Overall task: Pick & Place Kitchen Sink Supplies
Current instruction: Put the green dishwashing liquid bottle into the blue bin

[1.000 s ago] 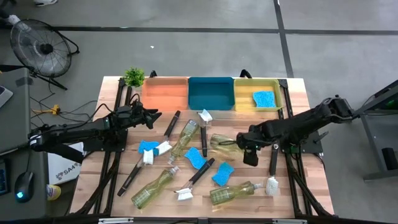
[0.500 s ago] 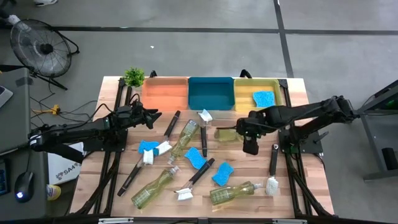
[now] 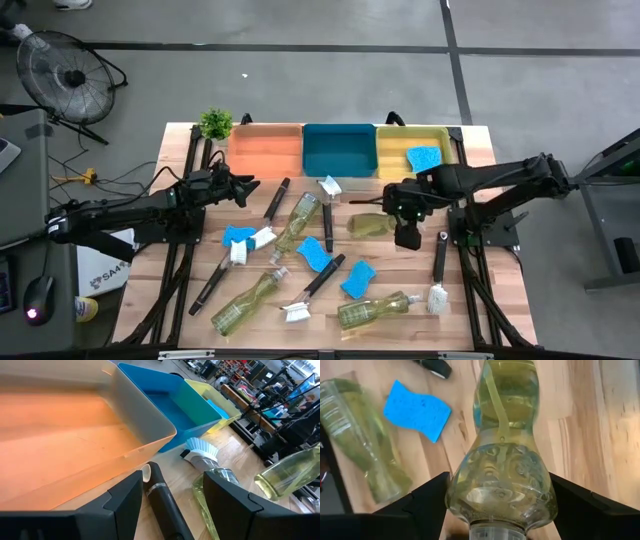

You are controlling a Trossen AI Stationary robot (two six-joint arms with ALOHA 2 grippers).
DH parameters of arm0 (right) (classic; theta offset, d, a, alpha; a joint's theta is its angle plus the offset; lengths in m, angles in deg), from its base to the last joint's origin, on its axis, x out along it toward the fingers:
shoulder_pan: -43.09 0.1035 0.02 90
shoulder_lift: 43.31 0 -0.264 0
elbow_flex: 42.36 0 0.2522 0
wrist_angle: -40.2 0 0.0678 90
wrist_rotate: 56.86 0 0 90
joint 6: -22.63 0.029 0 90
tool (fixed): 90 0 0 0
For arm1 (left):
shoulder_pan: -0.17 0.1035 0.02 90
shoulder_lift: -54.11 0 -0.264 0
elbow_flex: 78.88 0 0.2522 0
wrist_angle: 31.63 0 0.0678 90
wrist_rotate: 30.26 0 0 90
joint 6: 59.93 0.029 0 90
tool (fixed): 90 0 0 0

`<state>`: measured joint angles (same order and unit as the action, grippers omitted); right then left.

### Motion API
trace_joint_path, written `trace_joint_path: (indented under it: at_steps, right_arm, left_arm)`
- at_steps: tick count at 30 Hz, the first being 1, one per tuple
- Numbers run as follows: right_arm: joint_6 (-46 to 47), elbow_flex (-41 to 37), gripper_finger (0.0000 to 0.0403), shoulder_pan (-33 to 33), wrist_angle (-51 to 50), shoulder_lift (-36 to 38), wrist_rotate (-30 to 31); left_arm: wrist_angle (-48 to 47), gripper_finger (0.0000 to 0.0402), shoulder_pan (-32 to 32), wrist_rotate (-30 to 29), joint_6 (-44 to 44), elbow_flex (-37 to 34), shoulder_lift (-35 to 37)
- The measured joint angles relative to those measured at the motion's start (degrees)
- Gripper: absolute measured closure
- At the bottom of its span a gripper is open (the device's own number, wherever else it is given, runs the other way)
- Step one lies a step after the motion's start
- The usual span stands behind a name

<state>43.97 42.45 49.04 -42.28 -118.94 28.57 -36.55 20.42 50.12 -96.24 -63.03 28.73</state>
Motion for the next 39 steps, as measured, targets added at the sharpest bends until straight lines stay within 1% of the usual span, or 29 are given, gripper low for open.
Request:
trace_joint_path:
  at_steps: [3, 8, 13, 19, 24, 29, 35, 39]
  right_arm:
    - [-0.71, 3.91, 0.012, -0.4, -4.69, -1.12, -1.03]
    - [-3.89, 10.82, 0.012, -0.4, -12.01, -4.31, -0.69]
    - [-7.53, 17.35, 0.012, -1.8, -15.23, -8.3, -0.25]
    - [-12.66, 26.11, 0.012, -5.08, -17.96, -14.13, 0.57]
    - [-17.76, 34.15, 0.012, -9.23, -20.97, -18.86, 3.04]
    - [-21.13, 39.55, 0.012, -14.93, -21.41, -22.67, 3.14]
    - [-21.86, 43.6, 0.012, -23.42, -21.42, -25.99, 2.5]
    - [-22.51, 44.81, 0.012, -28.87, -20.85, -27.58, 2.61]
  left_arm:
    - [0.0, 0.0197, -0.02, 0.0, 0.0, -0.01, 0.01]
    - [0.0, 0.0197, -0.02, 0.0, -0.02, -0.01, 0.01]
    - [0.0, 0.0197, 0.0, 0.0, 0.0, -0.02, 0.01]
    - [0.01, 0.0197, 0.0, 0.0, -0.01, 0.0, 0.01]
    - [0.0, 0.0197, 0.0, 0.0, 0.0, 0.0, 0.01]
    - [0.02, 0.0197, 0.0, 0.0, 0.0, -0.02, 0.01]
    - [0.01, 0.0197, 0.0, 0.0, 0.0, -0.01, 0.01]
    - [0.0, 0.0197, -0.01, 0.0, 0.0, 0.0, 0.01]
